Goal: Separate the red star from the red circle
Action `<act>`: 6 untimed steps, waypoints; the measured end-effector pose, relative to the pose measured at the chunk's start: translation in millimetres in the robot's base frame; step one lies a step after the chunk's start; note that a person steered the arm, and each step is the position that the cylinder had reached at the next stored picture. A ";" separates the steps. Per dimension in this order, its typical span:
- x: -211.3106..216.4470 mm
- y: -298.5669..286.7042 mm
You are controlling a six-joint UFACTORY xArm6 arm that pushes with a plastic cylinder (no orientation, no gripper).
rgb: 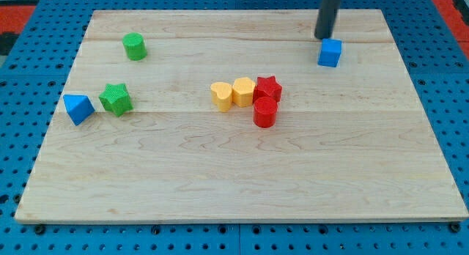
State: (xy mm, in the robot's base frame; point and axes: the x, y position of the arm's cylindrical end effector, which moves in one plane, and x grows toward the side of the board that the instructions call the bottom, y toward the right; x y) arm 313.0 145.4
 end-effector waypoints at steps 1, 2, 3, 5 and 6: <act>58.5 -10.6; 88.9 37.8; 115.1 16.9; 73.6 -122.9; 66.4 -116.7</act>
